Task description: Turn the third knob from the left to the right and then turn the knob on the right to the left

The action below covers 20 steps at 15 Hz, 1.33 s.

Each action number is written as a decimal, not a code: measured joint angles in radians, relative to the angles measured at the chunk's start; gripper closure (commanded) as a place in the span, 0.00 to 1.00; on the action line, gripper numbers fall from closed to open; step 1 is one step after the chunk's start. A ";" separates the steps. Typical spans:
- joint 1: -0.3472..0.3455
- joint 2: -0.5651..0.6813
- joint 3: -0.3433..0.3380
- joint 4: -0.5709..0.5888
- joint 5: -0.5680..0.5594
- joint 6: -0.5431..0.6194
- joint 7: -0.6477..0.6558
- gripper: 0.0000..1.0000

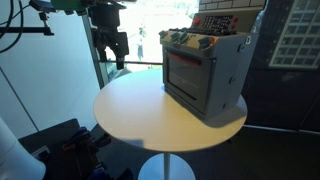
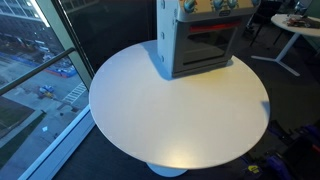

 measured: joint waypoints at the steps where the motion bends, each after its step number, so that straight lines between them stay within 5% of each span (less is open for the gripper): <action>1: 0.000 0.000 0.000 0.000 0.000 0.000 0.000 0.00; 20: 0.017 0.028 0.018 0.015 0.004 0.029 0.002 0.00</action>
